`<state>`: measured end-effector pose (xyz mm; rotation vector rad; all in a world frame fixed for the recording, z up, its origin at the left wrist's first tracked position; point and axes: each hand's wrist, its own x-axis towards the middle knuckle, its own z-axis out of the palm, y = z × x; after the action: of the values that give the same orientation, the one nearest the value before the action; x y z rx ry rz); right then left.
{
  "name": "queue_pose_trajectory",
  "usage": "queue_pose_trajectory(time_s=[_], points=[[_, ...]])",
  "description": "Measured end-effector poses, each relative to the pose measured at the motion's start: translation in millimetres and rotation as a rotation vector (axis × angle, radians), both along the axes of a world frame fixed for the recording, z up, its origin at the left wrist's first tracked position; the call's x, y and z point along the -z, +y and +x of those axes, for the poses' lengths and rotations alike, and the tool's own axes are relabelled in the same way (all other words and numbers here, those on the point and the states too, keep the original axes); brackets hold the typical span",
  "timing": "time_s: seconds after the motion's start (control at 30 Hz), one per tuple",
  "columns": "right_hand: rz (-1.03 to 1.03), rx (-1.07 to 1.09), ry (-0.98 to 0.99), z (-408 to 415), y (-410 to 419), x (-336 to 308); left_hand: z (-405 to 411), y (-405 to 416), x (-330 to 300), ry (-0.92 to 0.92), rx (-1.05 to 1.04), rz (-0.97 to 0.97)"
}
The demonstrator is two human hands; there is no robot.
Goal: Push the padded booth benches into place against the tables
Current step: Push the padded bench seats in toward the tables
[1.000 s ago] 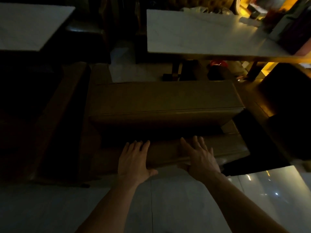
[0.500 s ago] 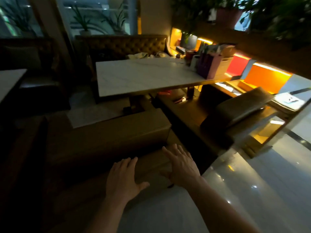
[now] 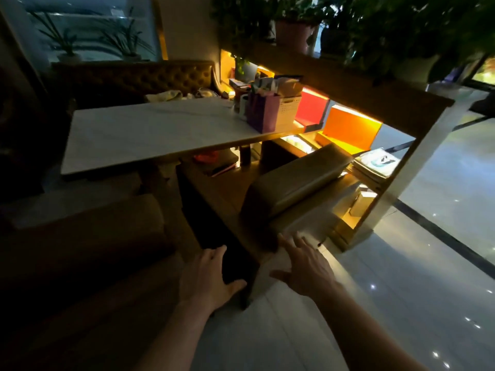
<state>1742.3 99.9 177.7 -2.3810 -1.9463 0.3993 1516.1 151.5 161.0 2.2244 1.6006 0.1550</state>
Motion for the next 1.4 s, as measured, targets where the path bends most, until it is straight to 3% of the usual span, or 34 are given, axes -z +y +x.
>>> queue_pose_trajectory(time_s=[0.3, 0.6, 0.83, 1.07, 1.4], points=[[-0.040, 0.054, -0.016, 155.3, 70.8, 36.4, 174.5, 76.3, 42.4, -0.016, 0.113, -0.026], [-0.130, -0.005, -0.004, 294.5, 184.2, 77.9, 331.1, 157.9, 95.2, -0.071, 0.068, -0.120], [-0.182, -0.109, -0.020, 386.8, 242.3, 121.3, 395.5, 195.0, 128.2, -0.019, -0.036, -0.156], [-0.150, -0.349, -0.080, 463.7, 306.6, 176.8, 447.2, 193.9, 174.8, 0.085, -0.296, -0.112], [-0.135, -0.522, -0.059, 498.0, 338.4, 221.3, 468.9, 199.1, 195.8, 0.210, -0.482, -0.007]])
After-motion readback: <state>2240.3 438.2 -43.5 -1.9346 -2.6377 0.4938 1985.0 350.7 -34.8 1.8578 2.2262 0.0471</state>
